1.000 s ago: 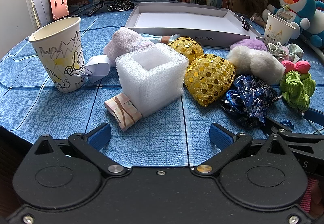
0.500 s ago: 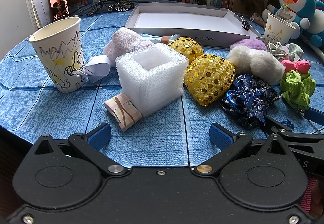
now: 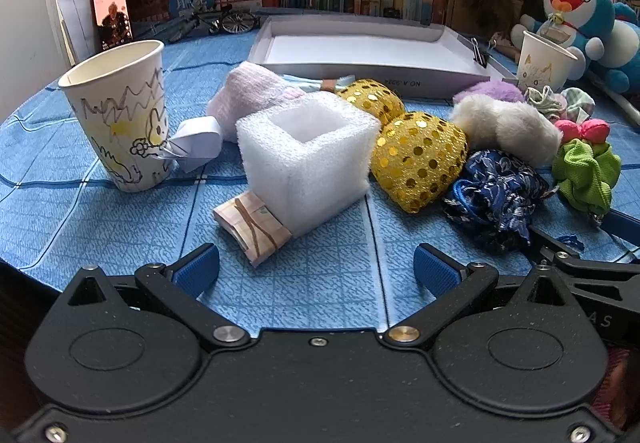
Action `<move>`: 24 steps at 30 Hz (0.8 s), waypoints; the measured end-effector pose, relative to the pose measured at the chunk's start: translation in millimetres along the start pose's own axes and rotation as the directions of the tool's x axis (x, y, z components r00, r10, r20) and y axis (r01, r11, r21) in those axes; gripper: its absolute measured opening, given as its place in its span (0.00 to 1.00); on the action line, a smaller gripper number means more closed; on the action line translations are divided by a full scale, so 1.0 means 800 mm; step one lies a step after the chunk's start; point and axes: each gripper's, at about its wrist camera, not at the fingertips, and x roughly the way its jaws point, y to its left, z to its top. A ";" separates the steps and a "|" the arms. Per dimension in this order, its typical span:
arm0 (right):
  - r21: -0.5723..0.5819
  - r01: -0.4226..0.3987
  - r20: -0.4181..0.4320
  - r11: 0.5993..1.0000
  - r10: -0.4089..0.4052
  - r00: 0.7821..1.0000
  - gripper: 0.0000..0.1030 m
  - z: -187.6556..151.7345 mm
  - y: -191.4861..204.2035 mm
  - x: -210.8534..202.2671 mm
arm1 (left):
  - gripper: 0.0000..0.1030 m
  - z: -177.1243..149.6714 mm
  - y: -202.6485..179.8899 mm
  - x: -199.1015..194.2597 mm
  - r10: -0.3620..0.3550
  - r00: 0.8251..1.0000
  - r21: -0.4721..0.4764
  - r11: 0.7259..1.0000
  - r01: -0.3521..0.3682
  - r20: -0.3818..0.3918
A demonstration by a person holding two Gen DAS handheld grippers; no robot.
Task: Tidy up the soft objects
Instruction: 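Grasp the white foam cube with the left tool while the right tool grasps the blue floral pouch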
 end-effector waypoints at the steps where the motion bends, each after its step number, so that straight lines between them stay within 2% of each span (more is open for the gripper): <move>1: 0.001 0.000 0.001 1.000 0.000 1.000 1.00 0.000 0.000 0.000 | 1.00 -0.003 0.003 0.001 0.000 1.000 0.000 1.000 0.000 0.020; 5: 0.004 -0.013 -0.001 1.000 0.013 1.000 1.00 0.001 -0.001 0.000 | 1.00 -0.006 0.008 0.001 -0.014 0.999 0.013 1.000 0.013 0.045; 7: 0.009 -0.058 0.004 0.998 0.058 0.998 1.00 0.002 -0.003 -0.003 | 0.99 -0.004 0.010 0.001 -0.025 0.999 0.010 1.000 0.025 0.035; 11: 0.015 -0.132 0.030 0.991 0.132 0.991 0.93 0.003 -0.004 -0.013 | 0.85 -0.001 0.021 -0.009 -0.053 0.997 -0.041 0.998 0.055 0.050; 14: 0.024 -0.155 0.057 0.988 0.153 0.987 0.86 0.004 -0.004 -0.021 | 0.72 0.001 0.028 -0.016 -0.080 0.995 -0.065 0.994 0.083 0.060; 16: 0.020 -0.156 0.078 0.987 0.154 0.985 0.83 0.005 -0.003 -0.027 | 0.67 0.004 0.031 -0.022 -0.096 0.992 -0.078 0.992 0.102 0.080; 20: -0.037 -0.120 0.123 0.992 0.123 0.985 0.77 0.007 0.005 -0.041 | 0.59 0.010 0.033 -0.036 -0.099 0.986 -0.086 0.990 0.112 0.137; 24: -0.063 -0.134 0.140 0.989 0.142 0.980 0.76 0.010 0.008 -0.052 | 0.59 0.016 0.033 -0.042 -0.087 0.983 -0.077 0.992 0.101 0.164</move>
